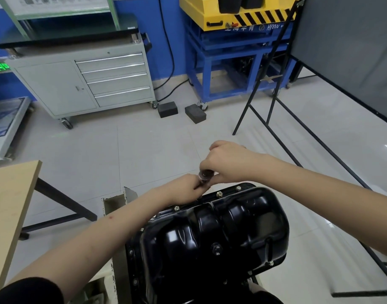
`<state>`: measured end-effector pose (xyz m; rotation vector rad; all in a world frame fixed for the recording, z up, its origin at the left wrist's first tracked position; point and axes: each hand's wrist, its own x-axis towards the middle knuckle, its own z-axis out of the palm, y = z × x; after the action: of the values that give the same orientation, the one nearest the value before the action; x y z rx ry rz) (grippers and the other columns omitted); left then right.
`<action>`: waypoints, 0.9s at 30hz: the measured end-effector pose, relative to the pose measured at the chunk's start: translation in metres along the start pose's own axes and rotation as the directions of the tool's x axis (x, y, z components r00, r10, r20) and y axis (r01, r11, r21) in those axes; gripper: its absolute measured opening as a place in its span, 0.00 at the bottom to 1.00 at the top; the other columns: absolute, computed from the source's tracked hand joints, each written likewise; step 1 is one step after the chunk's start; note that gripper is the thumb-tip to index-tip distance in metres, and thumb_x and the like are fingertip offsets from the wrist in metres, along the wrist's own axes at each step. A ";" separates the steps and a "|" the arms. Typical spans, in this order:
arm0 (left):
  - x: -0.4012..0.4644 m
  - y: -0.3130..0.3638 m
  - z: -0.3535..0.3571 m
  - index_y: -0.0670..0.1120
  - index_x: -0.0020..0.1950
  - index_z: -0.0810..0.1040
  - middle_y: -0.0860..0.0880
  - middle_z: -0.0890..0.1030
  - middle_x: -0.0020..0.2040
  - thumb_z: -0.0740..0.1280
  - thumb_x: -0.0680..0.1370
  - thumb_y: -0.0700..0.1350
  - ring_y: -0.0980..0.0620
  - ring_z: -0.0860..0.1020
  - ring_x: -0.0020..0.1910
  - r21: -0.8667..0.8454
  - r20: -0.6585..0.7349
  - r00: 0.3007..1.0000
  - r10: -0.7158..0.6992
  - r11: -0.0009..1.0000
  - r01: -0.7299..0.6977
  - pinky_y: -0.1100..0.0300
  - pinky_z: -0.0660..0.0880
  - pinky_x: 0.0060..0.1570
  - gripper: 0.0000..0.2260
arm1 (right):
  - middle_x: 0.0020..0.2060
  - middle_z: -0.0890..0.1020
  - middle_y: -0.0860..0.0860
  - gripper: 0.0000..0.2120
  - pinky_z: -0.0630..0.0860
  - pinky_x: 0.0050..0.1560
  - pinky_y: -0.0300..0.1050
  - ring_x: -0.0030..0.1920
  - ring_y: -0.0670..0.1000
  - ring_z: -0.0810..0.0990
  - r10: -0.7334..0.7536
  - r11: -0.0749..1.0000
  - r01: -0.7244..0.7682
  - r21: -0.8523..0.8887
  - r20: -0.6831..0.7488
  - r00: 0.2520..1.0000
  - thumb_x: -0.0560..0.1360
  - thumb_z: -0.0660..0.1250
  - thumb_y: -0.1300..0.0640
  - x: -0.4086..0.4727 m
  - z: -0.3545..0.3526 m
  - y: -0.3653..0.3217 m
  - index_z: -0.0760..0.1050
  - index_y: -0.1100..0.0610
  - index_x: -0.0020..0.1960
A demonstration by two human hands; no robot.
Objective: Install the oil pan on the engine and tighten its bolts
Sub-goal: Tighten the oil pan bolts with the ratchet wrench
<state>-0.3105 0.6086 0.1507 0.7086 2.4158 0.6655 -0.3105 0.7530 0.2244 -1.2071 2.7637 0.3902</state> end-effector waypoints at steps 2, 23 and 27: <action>-0.002 -0.001 0.000 0.45 0.34 0.70 0.45 0.76 0.33 0.56 0.81 0.48 0.49 0.72 0.32 0.032 -0.073 0.997 0.005 0.999 -0.003 0.64 0.66 0.33 0.17 | 0.44 0.81 0.54 0.22 0.67 0.55 0.44 0.46 0.56 0.78 0.070 0.998 -0.070 -0.008 0.000 0.998 0.75 0.58 0.38 -0.001 0.002 -0.002 0.75 0.57 0.49; 0.001 0.002 -0.002 0.33 0.49 0.75 0.36 0.80 0.46 0.56 0.81 0.45 0.41 0.77 0.45 0.016 -0.008 1.000 -0.001 1.000 0.001 0.50 0.72 0.48 0.16 | 0.51 0.79 0.46 0.09 0.63 0.60 0.43 0.55 0.50 0.73 -0.039 0.999 0.038 -0.003 -0.031 0.999 0.76 0.59 0.55 0.000 0.006 0.001 0.74 0.50 0.55; -0.003 0.002 -0.004 0.45 0.34 0.71 0.36 0.76 0.37 0.56 0.81 0.48 0.51 0.72 0.31 0.060 -0.055 0.998 0.009 0.998 -0.006 0.62 0.65 0.33 0.17 | 0.45 0.82 0.51 0.18 0.67 0.57 0.44 0.47 0.55 0.77 0.050 0.999 -0.051 -0.006 -0.032 0.998 0.74 0.60 0.40 0.000 0.006 0.000 0.76 0.55 0.50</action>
<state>-0.3101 0.6072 0.1555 0.7324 2.4945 0.6259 -0.3105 0.7548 0.2187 -1.1567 2.8266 0.3895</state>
